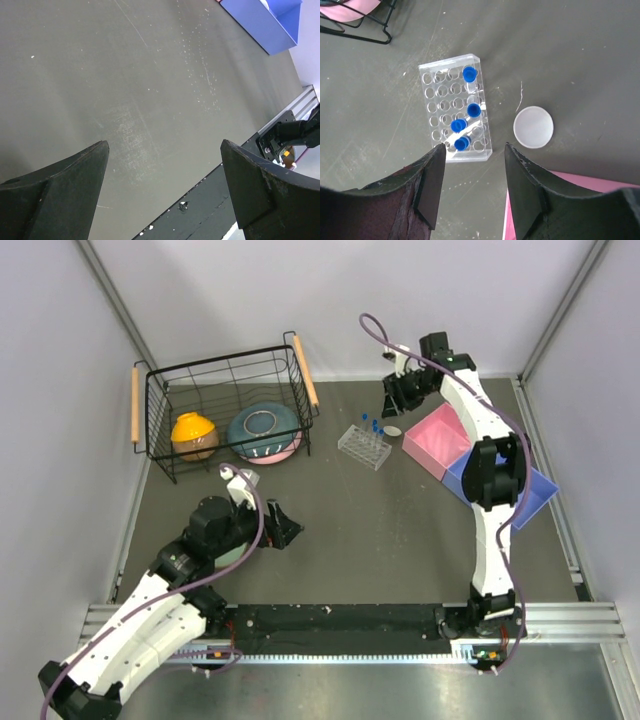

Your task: Organize the chemistry lab equipment

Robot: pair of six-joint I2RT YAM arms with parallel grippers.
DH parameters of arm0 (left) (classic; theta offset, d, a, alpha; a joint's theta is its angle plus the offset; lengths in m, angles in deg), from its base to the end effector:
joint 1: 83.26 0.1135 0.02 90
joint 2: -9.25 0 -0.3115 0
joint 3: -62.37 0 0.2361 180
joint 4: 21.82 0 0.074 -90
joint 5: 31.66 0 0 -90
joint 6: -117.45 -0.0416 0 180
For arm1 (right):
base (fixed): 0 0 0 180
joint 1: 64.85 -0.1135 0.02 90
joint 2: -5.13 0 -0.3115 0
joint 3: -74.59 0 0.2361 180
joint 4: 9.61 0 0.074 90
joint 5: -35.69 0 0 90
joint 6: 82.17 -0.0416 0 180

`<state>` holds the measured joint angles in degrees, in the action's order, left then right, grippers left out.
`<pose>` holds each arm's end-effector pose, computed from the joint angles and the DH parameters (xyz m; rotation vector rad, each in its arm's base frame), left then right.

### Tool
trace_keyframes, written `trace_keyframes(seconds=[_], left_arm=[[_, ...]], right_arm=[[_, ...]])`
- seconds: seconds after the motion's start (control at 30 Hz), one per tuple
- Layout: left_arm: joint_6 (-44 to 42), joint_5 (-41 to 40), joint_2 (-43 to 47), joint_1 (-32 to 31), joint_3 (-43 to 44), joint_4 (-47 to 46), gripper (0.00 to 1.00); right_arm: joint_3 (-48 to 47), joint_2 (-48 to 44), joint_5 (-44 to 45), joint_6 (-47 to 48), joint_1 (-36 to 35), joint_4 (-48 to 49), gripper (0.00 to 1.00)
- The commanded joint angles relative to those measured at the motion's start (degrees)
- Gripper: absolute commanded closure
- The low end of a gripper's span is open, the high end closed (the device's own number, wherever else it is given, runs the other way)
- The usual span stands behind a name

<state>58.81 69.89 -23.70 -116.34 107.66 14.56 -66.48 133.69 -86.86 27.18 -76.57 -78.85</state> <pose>0.0743 -0.0583 0.2866 0.1692 2.0962 -0.9056 0.4894 0.1244 0.3170 -0.8625 2.3044 0.6653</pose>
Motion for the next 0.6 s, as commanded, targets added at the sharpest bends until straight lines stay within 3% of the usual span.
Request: trace_keyframes(seconds=[0.0,0.27,0.57], left_arm=[[-1.5,0.1,-1.2,0.2,-0.7,-3.8,0.01],[-2.2,0.2,-4.2,0.2,0.8,-4.2,0.01],[-2.0,0.4,-5.5,0.2,0.7,-4.9,0.01]], right_arm=[[-4.3,2.6,0.6,0.7,-1.2,0.2,0.49],[-9.0,9.1,7.3,-0.2,-2.0,0.3,0.46],[-7.1,10.4,10.8,1.6,-2.0,0.6,0.48]])
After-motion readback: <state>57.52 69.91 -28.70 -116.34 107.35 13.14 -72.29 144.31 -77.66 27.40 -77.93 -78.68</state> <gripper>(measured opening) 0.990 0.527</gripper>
